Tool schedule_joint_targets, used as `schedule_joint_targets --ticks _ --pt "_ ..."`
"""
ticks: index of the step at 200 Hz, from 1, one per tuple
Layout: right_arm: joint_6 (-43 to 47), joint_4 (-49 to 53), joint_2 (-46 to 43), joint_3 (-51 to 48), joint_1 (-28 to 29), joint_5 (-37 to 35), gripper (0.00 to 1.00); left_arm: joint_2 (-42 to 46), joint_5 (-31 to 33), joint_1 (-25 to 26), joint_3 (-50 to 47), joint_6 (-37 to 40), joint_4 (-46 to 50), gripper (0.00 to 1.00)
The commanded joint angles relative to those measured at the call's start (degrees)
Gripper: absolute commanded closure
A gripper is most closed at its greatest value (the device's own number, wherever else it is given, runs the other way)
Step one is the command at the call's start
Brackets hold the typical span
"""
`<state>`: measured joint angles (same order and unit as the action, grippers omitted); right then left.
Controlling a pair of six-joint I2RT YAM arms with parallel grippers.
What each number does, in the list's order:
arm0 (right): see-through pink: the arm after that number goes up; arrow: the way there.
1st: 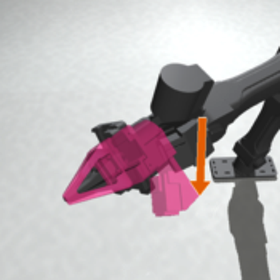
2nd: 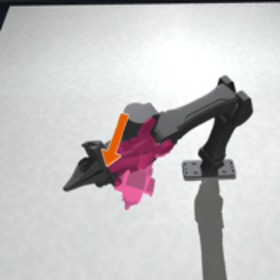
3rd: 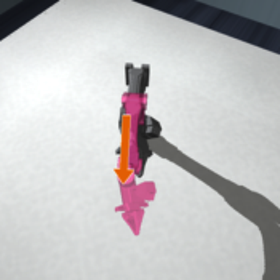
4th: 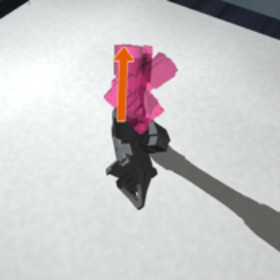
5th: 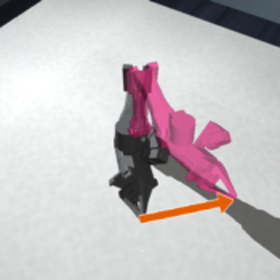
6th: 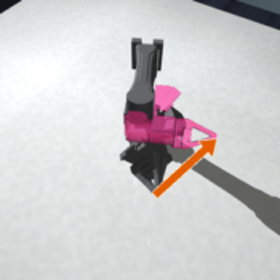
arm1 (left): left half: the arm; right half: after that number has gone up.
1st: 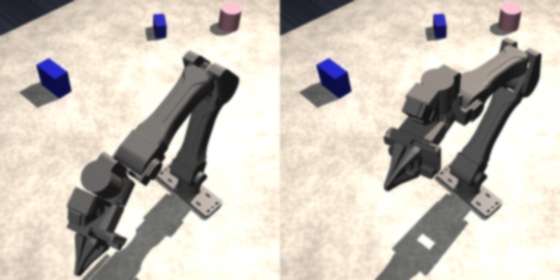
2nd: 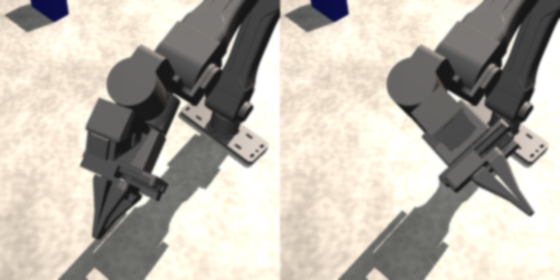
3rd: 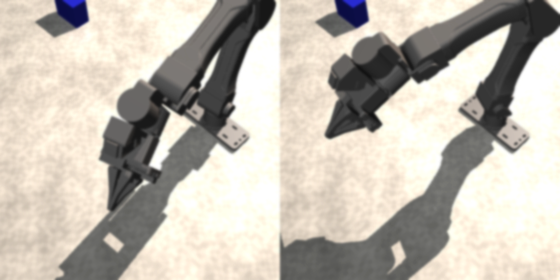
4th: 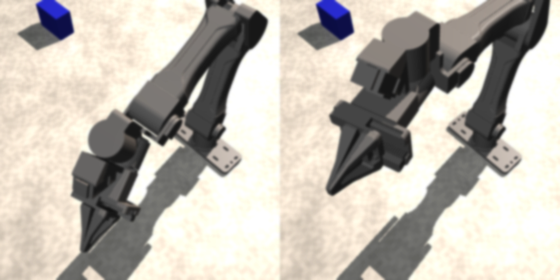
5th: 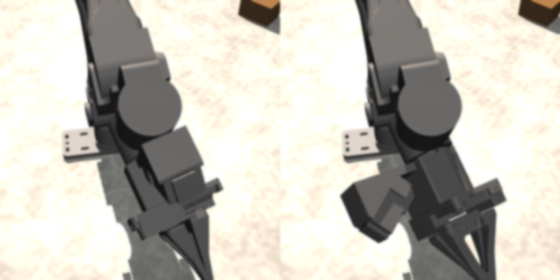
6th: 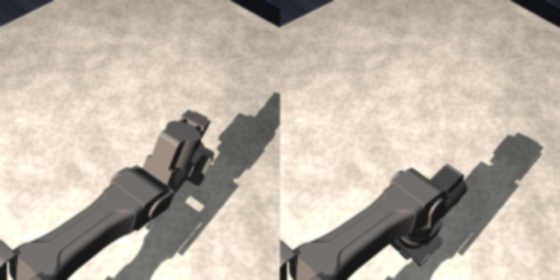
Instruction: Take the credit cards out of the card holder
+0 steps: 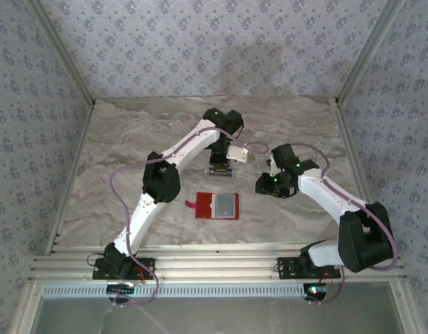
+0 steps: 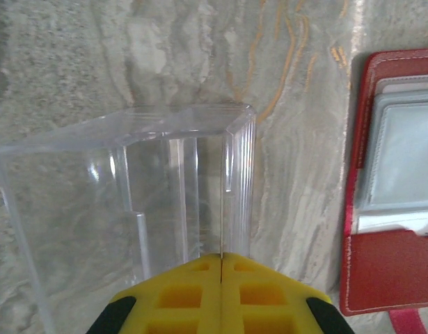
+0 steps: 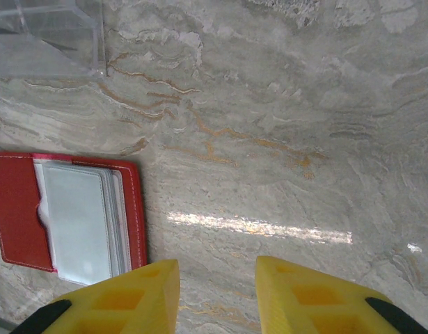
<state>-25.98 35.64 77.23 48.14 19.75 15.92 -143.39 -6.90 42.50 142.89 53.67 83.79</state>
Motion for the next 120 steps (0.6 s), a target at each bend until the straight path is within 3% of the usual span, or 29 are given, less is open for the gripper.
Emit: schedule_joint_targets --ticks 1,21,67,120 --pt "1.2 1.0 -0.5 0.0 -0.3 0.8 0.65 -0.6 -3.6 -0.2 2.7 -0.8 3.7 1.0" --pt "1.4 0.9 -0.2 0.2 -0.3 0.9 0.65 -1.0 -2.6 -0.4 2.9 -1.3 3.1 0.98" --pt "1.5 1.0 0.4 1.0 -0.3 0.6 0.65 -1.0 3.8 -0.6 2.9 -2.5 -1.6 0.71" --pt "1.3 0.9 0.7 1.3 -0.2 0.5 0.65 -0.1 9.1 -0.2 3.3 -1.9 -6.6 0.69"
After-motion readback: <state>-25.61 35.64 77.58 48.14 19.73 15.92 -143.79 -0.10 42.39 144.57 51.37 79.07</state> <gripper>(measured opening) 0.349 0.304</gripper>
